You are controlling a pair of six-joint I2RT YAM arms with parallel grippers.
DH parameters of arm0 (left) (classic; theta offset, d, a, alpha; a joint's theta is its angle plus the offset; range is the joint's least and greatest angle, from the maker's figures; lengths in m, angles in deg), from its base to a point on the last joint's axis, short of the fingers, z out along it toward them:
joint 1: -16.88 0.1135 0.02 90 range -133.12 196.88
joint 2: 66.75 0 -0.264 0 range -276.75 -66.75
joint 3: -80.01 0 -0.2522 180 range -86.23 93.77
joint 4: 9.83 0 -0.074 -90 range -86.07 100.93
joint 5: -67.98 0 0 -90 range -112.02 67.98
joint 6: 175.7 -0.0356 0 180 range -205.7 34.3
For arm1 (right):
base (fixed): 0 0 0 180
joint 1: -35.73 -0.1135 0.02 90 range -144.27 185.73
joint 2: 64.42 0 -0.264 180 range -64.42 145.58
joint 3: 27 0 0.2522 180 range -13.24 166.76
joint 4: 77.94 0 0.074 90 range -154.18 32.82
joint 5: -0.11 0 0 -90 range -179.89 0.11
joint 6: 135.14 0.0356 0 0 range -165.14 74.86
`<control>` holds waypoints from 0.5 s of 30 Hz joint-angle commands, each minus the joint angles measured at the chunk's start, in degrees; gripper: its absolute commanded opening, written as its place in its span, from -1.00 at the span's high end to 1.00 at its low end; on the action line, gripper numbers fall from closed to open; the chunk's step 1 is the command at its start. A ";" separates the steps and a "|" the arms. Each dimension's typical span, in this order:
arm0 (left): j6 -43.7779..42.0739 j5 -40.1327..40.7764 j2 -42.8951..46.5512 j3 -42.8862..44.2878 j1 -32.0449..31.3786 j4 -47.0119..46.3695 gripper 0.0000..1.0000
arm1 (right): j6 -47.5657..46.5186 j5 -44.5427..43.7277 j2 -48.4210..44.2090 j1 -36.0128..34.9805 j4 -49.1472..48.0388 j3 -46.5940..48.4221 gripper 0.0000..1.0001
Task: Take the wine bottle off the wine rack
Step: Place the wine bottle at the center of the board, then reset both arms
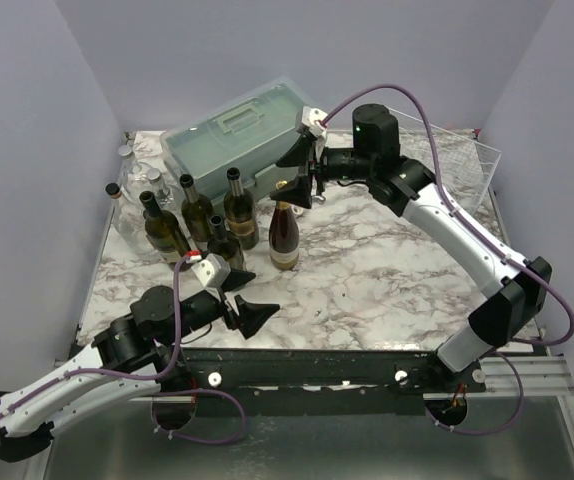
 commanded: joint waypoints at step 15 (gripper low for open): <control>2.08 -7.09 -10.56 3.59 -0.27 -7.43 -0.97 | -7.25 -4.35 -17.28 8.40 13.22 -5.28 -0.98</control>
